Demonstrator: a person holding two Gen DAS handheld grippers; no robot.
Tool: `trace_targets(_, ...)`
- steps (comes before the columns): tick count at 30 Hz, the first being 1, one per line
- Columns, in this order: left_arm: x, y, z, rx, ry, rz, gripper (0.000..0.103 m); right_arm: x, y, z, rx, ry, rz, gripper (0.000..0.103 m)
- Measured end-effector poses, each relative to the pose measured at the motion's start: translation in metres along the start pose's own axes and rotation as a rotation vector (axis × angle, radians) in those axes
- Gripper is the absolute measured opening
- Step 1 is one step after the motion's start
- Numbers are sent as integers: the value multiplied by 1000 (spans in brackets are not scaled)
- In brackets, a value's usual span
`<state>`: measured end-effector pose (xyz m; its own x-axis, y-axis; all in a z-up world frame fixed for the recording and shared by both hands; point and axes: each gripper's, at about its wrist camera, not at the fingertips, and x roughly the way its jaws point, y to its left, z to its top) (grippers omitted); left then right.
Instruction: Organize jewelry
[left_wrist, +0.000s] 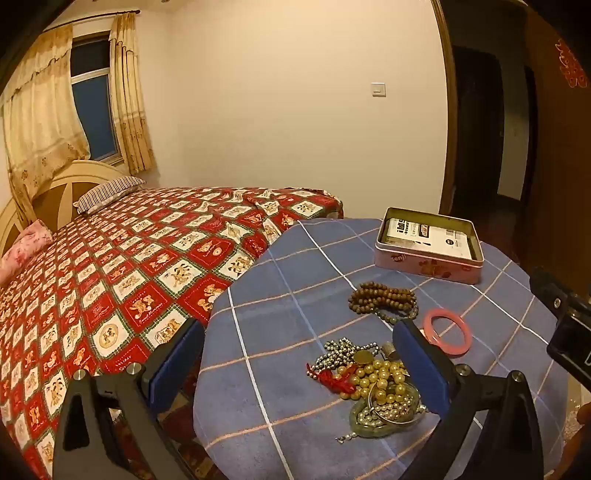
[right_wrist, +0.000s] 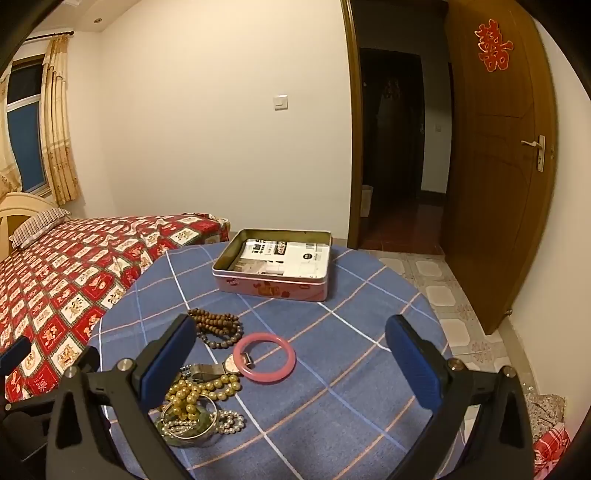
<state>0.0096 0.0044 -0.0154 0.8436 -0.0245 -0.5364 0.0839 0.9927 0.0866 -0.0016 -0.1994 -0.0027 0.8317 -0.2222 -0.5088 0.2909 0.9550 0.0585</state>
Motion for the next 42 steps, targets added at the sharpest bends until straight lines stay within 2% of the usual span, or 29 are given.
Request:
trace_targets(30,10,-1,-5,19,41,20,102,2,-5,-4,20,29,3,103)
trace_targets(37,31,2,-5,18,85,2,102,15,-9,-5,15,51,23,103)
trace_targets(42,62,11,-7,2,123,-20,102,38,-24,-9,1,96,7,103)
